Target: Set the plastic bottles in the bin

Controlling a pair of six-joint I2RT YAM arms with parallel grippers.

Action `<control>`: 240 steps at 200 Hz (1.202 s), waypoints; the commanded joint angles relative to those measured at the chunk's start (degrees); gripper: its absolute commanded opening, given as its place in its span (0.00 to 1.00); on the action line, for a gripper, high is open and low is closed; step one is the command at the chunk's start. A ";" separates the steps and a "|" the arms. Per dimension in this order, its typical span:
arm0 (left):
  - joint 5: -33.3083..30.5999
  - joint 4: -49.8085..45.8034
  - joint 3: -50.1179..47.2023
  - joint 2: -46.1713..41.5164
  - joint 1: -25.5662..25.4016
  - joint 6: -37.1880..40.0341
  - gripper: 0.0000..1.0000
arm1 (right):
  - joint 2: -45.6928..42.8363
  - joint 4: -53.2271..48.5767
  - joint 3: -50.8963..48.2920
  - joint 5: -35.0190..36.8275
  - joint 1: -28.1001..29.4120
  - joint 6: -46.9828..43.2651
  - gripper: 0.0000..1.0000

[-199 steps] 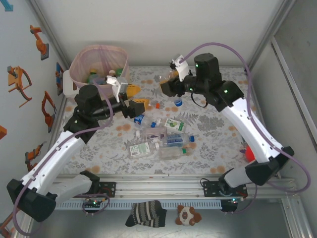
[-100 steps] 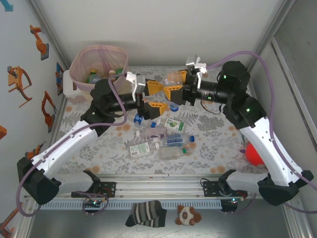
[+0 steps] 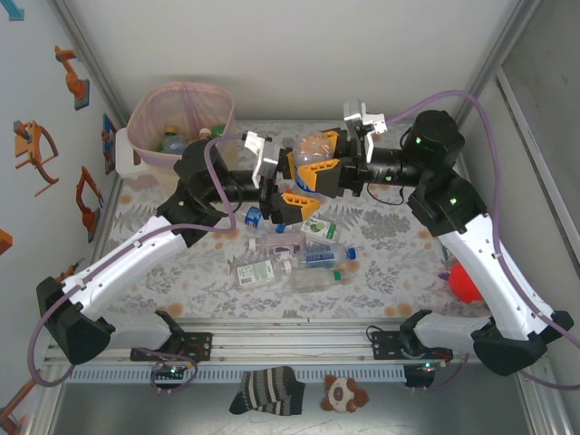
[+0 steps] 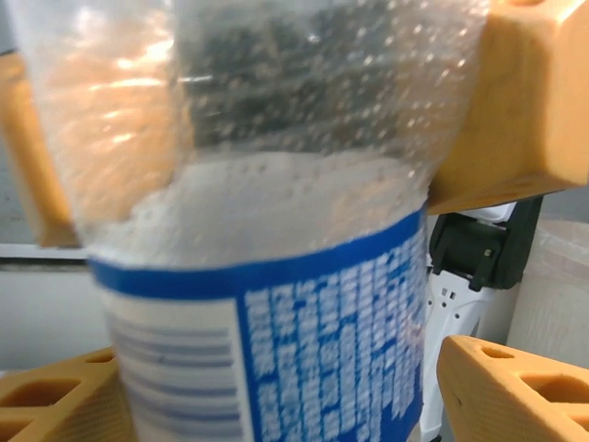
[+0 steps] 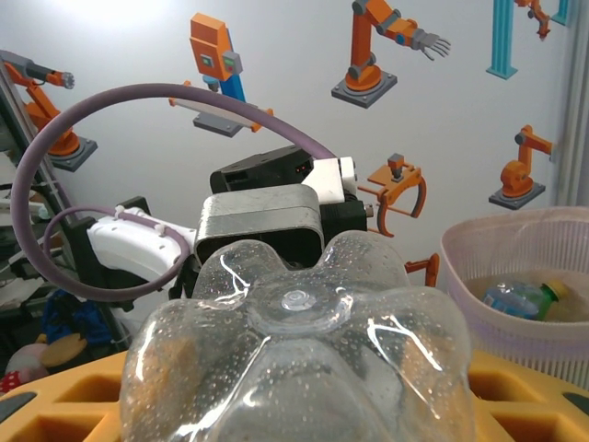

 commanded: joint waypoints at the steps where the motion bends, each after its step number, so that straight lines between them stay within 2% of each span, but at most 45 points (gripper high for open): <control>1: 1.86 1.20 2.45 0.64 -0.96 0.90 0.76 | -0.99 2.56 -0.06 -1.72 0.43 0.69 0.55; 51: 1.13 0.85 3.05 0.56 -1.61 0.64 0.67 | -1.25 2.77 -0.13 -1.81 0.53 0.60 0.55; 96: 0.11 0.13 3.00 0.26 -1.62 0.70 0.54 | -1.70 2.92 -0.59 -1.17 0.62 0.51 0.55; 126: -0.16 -0.55 3.00 -0.07 -1.71 1.18 0.53 | -1.95 3.15 -0.68 -0.94 0.70 0.51 0.55; 142: -0.87 -1.51 3.00 -0.31 -1.62 1.98 0.52 | -2.41 2.42 -0.85 0.17 0.70 0.19 0.62; 156: -1.73 -2.95 3.00 -0.45 -1.60 2.94 0.52 | -3.04 1.03 -1.03 1.99 0.70 -0.72 0.72; 175: -3.02 -5.37 3.22 -0.74 -1.50 4.59 0.51 | -4.16 -1.94 -0.95 5.34 0.70 -2.17 0.77; 216: -7.45 -12.24 4.40 -1.67 -0.07 7.78 0.48 | -7.93 -8.69 -2.29 16.44 0.70 -5.34 0.78; 240: -16.25 -18.52 6.12 -1.82 2.04 9.11 0.50 | -9.80 -11.73 -3.76 21.69 0.70 -6.77 0.78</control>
